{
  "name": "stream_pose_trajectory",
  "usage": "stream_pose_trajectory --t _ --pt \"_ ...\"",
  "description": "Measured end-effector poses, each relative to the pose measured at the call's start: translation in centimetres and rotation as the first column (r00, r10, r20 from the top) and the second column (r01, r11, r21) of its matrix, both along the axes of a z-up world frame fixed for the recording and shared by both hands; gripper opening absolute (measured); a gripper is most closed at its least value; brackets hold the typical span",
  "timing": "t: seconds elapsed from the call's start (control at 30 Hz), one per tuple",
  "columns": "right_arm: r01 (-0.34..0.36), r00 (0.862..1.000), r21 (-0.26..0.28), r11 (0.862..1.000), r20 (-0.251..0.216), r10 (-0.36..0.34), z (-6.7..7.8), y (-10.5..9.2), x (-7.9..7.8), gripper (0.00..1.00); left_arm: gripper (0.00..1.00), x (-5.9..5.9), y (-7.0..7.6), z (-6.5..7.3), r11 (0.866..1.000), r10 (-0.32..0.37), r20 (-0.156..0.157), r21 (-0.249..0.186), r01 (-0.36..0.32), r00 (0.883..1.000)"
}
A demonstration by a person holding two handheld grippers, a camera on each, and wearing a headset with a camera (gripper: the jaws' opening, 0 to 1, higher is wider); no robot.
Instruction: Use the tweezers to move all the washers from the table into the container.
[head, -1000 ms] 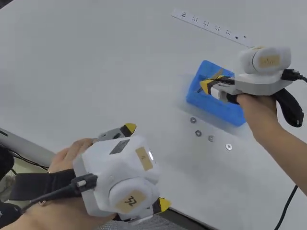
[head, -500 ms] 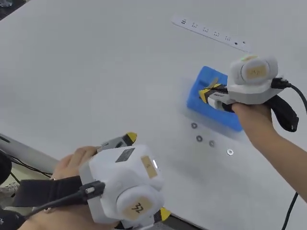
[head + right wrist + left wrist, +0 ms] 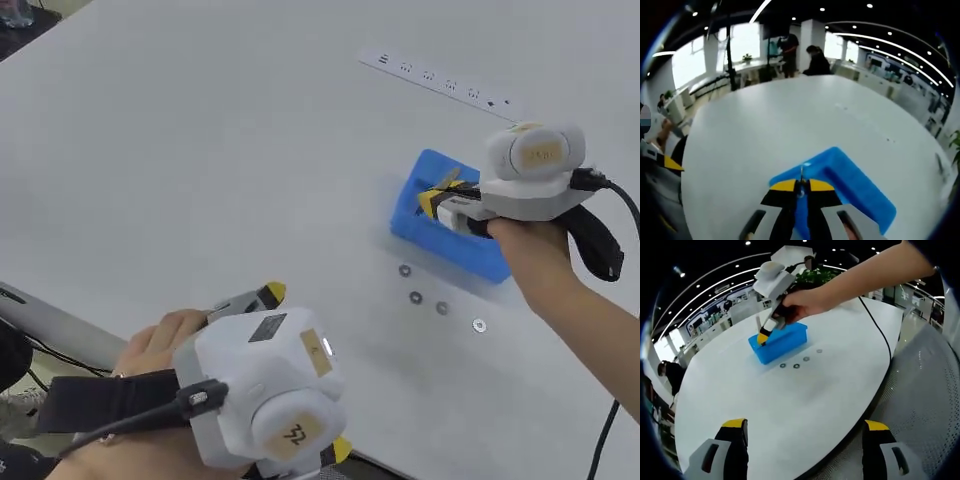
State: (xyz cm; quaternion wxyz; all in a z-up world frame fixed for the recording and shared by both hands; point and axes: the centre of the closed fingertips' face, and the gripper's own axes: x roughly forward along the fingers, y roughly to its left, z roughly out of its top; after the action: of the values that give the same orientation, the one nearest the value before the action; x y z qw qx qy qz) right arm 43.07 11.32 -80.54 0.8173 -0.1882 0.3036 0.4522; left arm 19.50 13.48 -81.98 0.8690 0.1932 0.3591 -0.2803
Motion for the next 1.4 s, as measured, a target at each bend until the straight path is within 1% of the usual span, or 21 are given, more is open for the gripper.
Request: stream_pose_trajectory --t 0.1,0.17,0.2,0.27,0.3,0.33,0.37,0.4,0.5,0.57,0.67,0.73,0.8,0.93,1.0,1.13,1.17,1.23,1.33,1.4 --pt "0.013 1.000 0.038 0.999 -0.004 -0.013 1.5 -0.3 -0.3 0.03 0.97 0.0 0.0 0.0 1.000 -0.003 0.001 0.001 0.003 1.000" --pt "0.016 1.000 0.054 0.998 0.004 -0.016 2.3 -0.5 -0.6 0.03 0.98 -0.1 0.0 -0.1 1.000 -0.006 -0.006 0.007 0.006 1.000" --pt "0.011 1.000 0.063 0.998 0.011 -0.011 2.9 -0.5 -1.0 0.04 0.98 -0.2 0.0 -0.3 1.000 -0.007 -0.010 0.013 0.007 1.000" --pt "0.011 1.000 0.075 0.997 0.007 -0.011 3.6 -1.0 -1.4 0.04 0.99 -0.1 0.1 -0.2 1.000 -0.010 -0.006 0.020 0.010 1.000" --pt "0.009 1.000 0.086 0.996 0.015 -0.010 4.0 -1.1 -1.6 0.04 0.99 -0.1 0.0 -0.2 1.000 -0.010 -0.005 0.019 0.010 1.000" --pt "0.006 1.000 0.092 0.996 0.026 -0.009 4.8 -1.3 -2.2 0.04 0.99 -0.1 0.0 -0.1 1.000 -0.009 -0.002 0.017 0.009 1.000" --pt "0.005 1.000 0.092 0.996 0.028 -0.008 5.0 -1.4 -2.4 0.04 0.99 -0.1 0.0 -0.1 1.000 -0.009 -0.002 0.016 0.009 1.000" --pt "0.004 0.999 0.095 0.995 0.037 -0.008 5.5 -1.6 -2.6 0.04 0.99 -0.1 0.0 -0.1 1.000 -0.008 -0.001 0.014 0.008 1.000" --pt "-0.002 0.999 0.117 0.993 0.045 -0.004 6.3 -1.9 -3.2 0.04 0.99 -0.1 0.0 0.0 1.000 -0.009 0.004 0.011 0.009 1.000" --pt "-0.004 0.999 0.135 0.991 0.044 -0.002 6.9 -1.9 -3.9 0.04 0.99 0.0 -0.1 0.2 1.000 -0.008 0.008 0.002 0.008 1.000" --pt "-0.013 0.999 0.151 0.988 0.034 0.008 7.2 -1.7 -5.2 0.04 0.99 0.1 -0.1 0.6 1.000 -0.003 0.020 -0.018 0.003 1.000" --pt "-0.017 1.000 0.159 0.987 0.026 0.014 7.1 -1.4 -6.3 0.04 0.99 0.2 -0.2 0.8 0.999 0.005 0.025 -0.035 -0.004 1.000" --pt "-0.018 1.000 0.162 0.987 0.015 0.016 6.7 -1.2 -7.2 0.04 0.99 0.3 -0.2 0.9 0.999 0.007 0.027 -0.047 -0.006 1.000" --pt "-0.015 1.000 0.140 0.990 -0.017 0.018 5.0 -1.1 -8.7 0.04 0.99 0.4 -0.4 1.2 0.997 0.011 0.033 -0.072 -0.008 0.999" --pt "-0.010 0.999 0.135 0.991 -0.032 0.014 4.2 -1.1 -9.1 0.03 0.99 0.5 -0.7 1.5 0.996 0.010 0.042 -0.094 -0.006 0.999" --pt "0.002 0.999 0.115 0.993 -0.046 0.004 2.9 -1.2 -9.2 0.03 0.99 0.5 -0.9 1.9 0.993 0.011 0.049 -0.121 -0.005 0.999" --pt "0.009 0.998 0.113 0.994 -0.056 -0.003 2.6 -1.3 -9.1 0.03 0.99 0.6 -1.1 2.1 0.990 0.012 0.060 -0.142 -0.004 0.998" --pt "0.022 0.997 0.116 0.993 -0.075 -0.013 2.1 -1.4 -9.0 0.03 0.99 0.7 -1.3 2.4 0.986 0.014 0.067 -0.164 -0.002 0.998" --pt "0.032 0.996 0.114 0.993 -0.086 -0.022 1.7 -1.4 -8.8 0.04 0.99 0.7 -1.4 2.4 0.986 0.011 0.068 -0.168 0.001 0.998" --pt "0.034 0.996 0.107 0.994 -0.086 -0.024 1.4 -1.5 -8.6 0.04 0.99 0.6 -1.4 2.2 0.988 0.005 0.064 -0.156 0.005 0.998"
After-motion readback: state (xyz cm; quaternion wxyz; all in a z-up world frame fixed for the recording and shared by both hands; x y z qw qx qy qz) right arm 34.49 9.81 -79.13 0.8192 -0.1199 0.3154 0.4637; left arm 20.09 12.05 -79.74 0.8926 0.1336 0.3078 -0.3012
